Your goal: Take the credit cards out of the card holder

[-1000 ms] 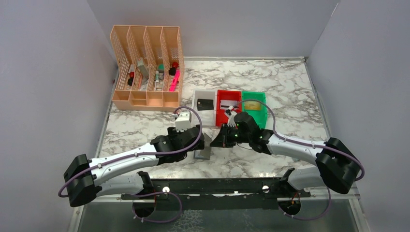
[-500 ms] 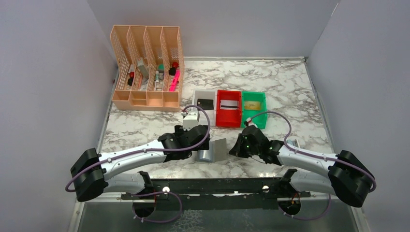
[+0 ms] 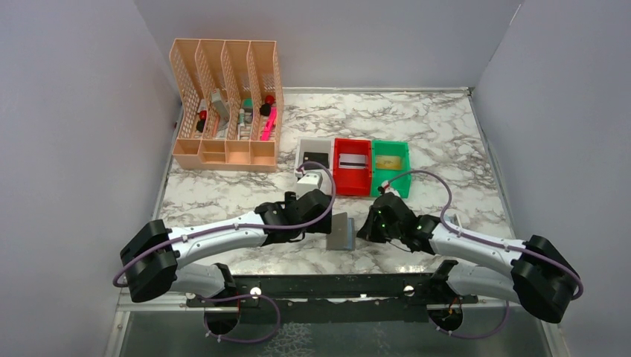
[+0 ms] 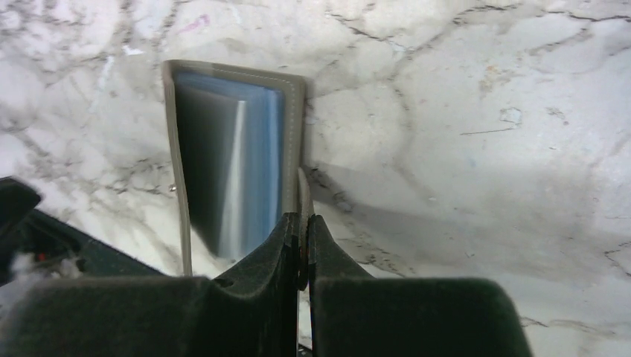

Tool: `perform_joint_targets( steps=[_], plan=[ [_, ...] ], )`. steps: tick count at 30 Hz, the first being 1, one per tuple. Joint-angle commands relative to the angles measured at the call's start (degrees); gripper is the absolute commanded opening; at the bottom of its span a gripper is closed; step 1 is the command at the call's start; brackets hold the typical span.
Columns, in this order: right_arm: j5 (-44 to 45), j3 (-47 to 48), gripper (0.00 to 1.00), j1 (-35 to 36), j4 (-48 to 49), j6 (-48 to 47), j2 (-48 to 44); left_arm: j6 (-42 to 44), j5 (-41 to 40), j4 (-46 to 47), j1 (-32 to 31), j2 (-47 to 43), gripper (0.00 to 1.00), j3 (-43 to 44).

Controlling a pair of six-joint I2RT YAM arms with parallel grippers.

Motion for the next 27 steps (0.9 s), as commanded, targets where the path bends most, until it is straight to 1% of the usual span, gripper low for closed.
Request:
perform_joint_targets(
  steps=[1,4,7,13,18,23,25,27],
  plan=[
    [-4.3,1.9,0.09,0.0,2.6,-1.1,-4.3,-1.9,-2.2,-0.3,-0.1,-2.1,0.82,0.4],
    [-8.1,2.7,0.09,0.0,5.9,-1.9,-6.4,-4.8,-5.3,-2.4,-0.1,-4.5,0.83,-0.6],
    [-13.5,5.0,0.09,0.0,9.7,-4.0,-6.1,-7.1,-8.6,-4.4,-0.1,-7.9,0.83,-1.7],
    [-21.7,10.7,0.09,0.0,11.5,-7.0,0.5,-10.5,-13.1,-6.7,-0.1,-16.4,0.83,-4.6],
    [-27.6,14.2,0.09,0.1,14.7,-4.1,6.2,-11.0,-14.0,-6.7,-0.1,-20.9,0.84,-6.7],
    [-21.7,13.4,0.09,0.1,9.7,-3.5,7.8,-10.0,-12.8,-6.7,-0.1,-20.8,0.84,-6.7],
    [-20.8,11.8,0.09,0.1,10.0,-3.5,6.1,-9.3,-11.9,-6.6,-0.1,-19.4,0.86,-6.6],
    [-19.0,9.3,0.09,0.1,10.7,-2.9,2.5,-8.9,-10.9,-6.4,-0.1,-17.8,0.86,-6.3]
  ],
)
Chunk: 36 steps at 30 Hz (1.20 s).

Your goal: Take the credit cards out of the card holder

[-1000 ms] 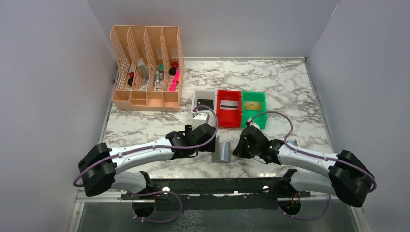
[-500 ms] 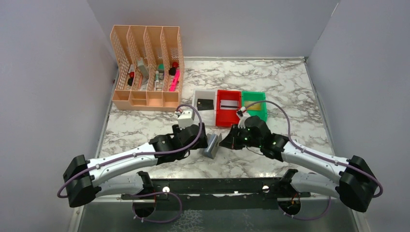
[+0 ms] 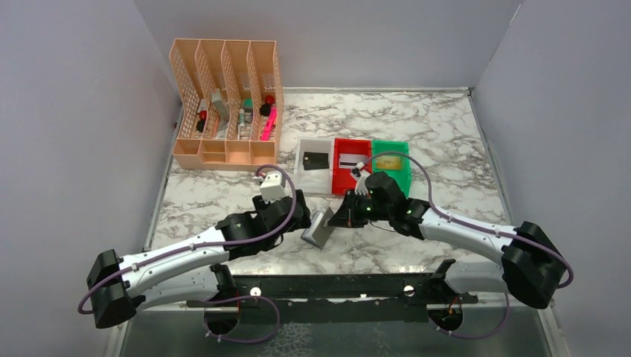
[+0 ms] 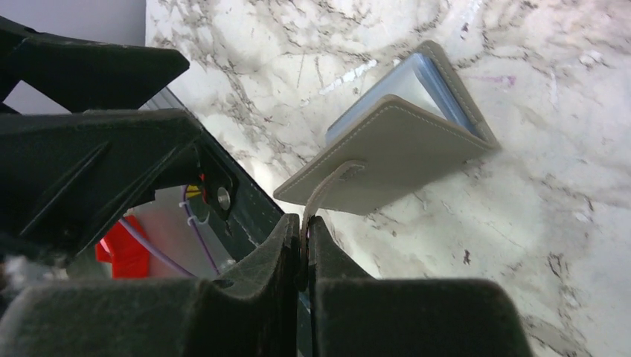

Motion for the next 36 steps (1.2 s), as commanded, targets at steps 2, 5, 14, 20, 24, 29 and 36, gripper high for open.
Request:
perform_joint_targets(
  steps=[2,5,14,20,24,29,36],
  plan=[
    [7.9,-5.7,0.09,0.1,-1.3,2.4,-8.0,2.1,2.0,0.9,-0.1,4.0,0.86,0.9],
    [14.5,-10.1,0.09,0.0,-4.8,5.9,-12.3,4.7,4.6,3.4,-0.1,6.6,0.86,2.0],
    [17.3,-12.6,0.09,0.0,-8.6,6.1,-14.9,12.1,14.9,14.3,-0.1,14.6,0.78,4.0],
    [18.9,-13.4,0.1,0.0,-9.9,7.4,-14.0,14.9,20.8,15.6,-0.2,21.0,0.71,6.5],
    [19.9,-14.8,0.1,0.0,-9.6,9.1,-13.7,16.4,24.2,18.7,-0.5,23.3,0.64,7.3],
    [21.1,-15.5,0.11,0.0,-9.9,10.3,-14.1,16.9,28.4,21.4,-0.5,27.8,0.55,7.3],
    [20.0,-14.1,0.23,0.0,-11.0,9.2,-17.9,13.7,28.8,22.2,-0.6,32.8,0.46,6.4]
  ],
)
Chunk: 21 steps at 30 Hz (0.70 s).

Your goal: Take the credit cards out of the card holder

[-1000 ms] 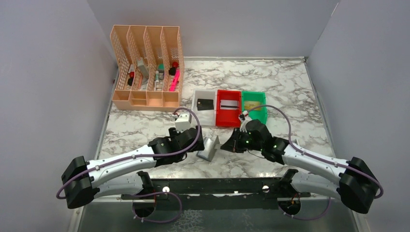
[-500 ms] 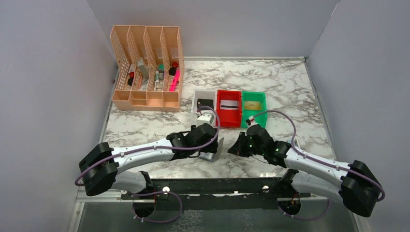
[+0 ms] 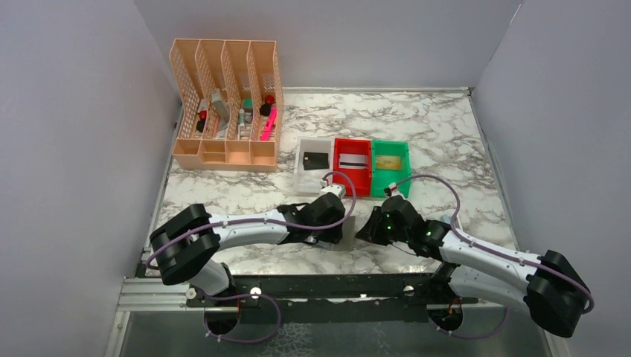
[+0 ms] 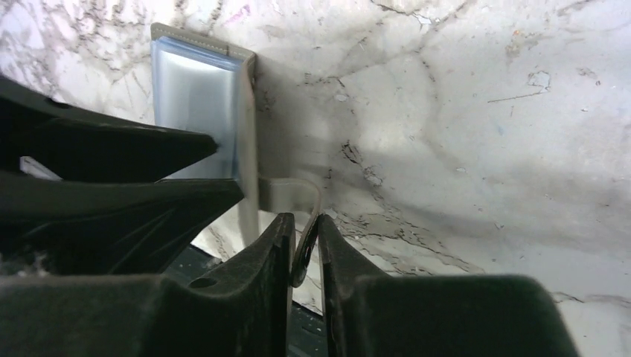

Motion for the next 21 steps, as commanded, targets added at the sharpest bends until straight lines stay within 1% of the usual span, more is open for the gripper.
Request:
perform_joint_targets(
  steps=[1,4,5,6,11,15,21],
  plan=[
    [0.9,1.4,0.27,0.0,-1.0,-0.5,-3.4,-1.9,1.2,1.9,-0.3,1.2,0.45,0.4],
    [0.6,2.7,0.34,0.0,-2.2,-0.8,-4.9,-1.9,0.7,1.5,-0.3,1.3,0.44,0.3],
    [0.4,3.1,0.38,0.0,-2.3,-1.0,-5.2,-1.9,0.6,1.4,-0.3,1.2,0.44,0.3],
    [-0.1,3.3,0.39,0.0,-2.0,-1.4,-5.3,-1.9,0.5,1.4,-0.3,1.1,0.44,0.3],
    [-2.2,7.1,0.4,0.0,-3.1,-3.3,-5.7,-2.0,-0.1,0.7,-0.3,1.0,0.44,0.6],
    [-1.5,8.3,0.36,0.0,-2.8,-4.6,-6.0,-2.0,-0.6,0.3,-0.3,0.6,0.44,0.6],
    [-5.4,7.8,0.23,0.0,2.7,-5.2,-2.9,-2.1,-1.2,-0.4,-0.3,0.3,0.44,0.7]
  ],
)
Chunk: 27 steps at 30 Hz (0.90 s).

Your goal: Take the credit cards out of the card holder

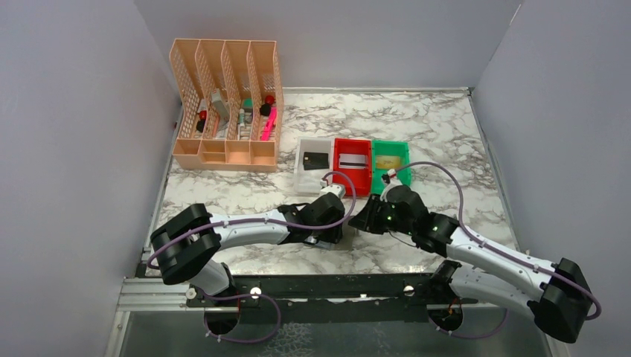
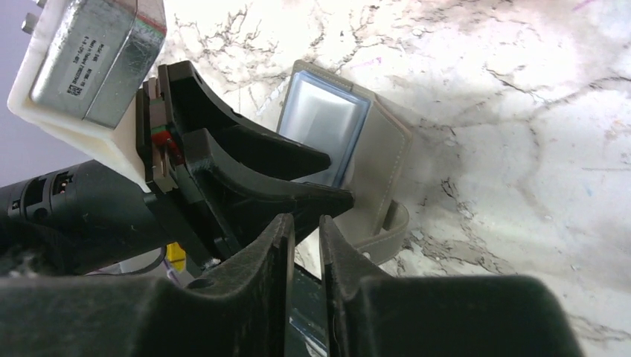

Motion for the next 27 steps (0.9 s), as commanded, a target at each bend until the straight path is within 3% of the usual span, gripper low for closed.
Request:
perform_joint_targets(
  steps=[1,5,13,19,27],
  plan=[
    [-3.8,0.6,0.21,0.1,5.1,-0.9,3.3,-0.8,-1.3,-0.6,-0.3,-1.2,0.44,0.5],
    [-6.5,0.9,0.19,0.0,8.5,-1.9,10.2,-1.1,-1.8,-0.6,-0.3,-2.2,0.44,-0.2],
    [-3.3,-1.1,0.17,0.0,7.9,-0.5,19.4,-2.0,-5.2,-2.1,-0.3,-6.8,0.45,-1.5],
    [-5.6,-3.5,0.17,0.0,10.1,-0.9,19.6,-0.9,-8.5,-4.3,-0.2,-9.9,0.57,-1.9],
    [-6.5,-2.4,0.18,0.0,10.7,-1.6,18.3,0.4,-6.2,-4.4,-0.3,-8.8,0.57,-0.7]
  ],
)
